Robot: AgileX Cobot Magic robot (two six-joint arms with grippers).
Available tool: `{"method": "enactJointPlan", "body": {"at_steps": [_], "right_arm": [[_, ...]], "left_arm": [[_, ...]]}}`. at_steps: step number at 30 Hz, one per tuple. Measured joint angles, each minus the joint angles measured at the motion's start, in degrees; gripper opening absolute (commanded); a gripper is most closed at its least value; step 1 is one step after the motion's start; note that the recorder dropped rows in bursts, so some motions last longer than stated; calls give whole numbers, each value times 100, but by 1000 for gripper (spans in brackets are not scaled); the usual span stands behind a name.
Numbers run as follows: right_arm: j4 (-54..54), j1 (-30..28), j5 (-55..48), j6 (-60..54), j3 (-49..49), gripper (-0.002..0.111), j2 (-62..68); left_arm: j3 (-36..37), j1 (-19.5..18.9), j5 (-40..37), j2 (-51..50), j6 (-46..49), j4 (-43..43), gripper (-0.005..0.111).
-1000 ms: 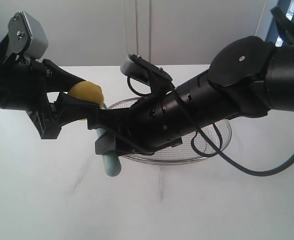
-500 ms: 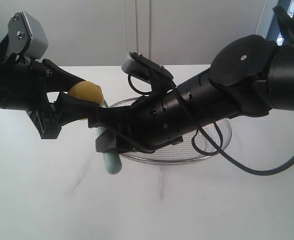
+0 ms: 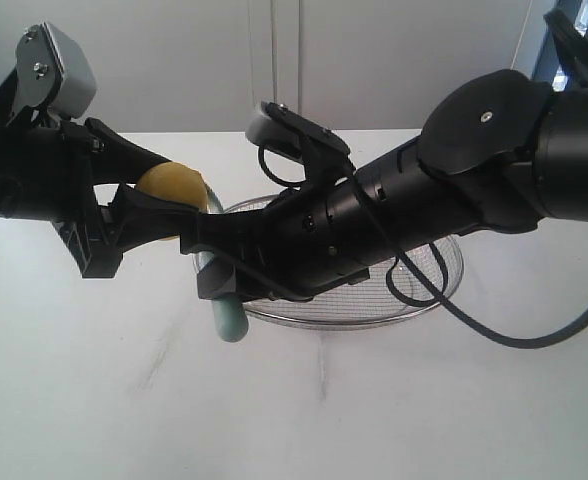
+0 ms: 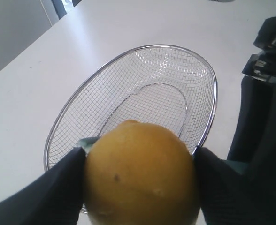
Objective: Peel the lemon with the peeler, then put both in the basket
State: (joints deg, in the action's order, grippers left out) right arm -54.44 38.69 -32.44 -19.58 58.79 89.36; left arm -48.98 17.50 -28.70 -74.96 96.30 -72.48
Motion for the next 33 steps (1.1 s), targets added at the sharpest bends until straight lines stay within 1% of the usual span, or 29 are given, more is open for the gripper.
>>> {"method": "enactJointPlan", "body": {"at_steps": [33], "right_arm": [[429,0,194,205,-13,0,-406]], "left_arm": [[0,-9,21,0,0,13,0]]}}
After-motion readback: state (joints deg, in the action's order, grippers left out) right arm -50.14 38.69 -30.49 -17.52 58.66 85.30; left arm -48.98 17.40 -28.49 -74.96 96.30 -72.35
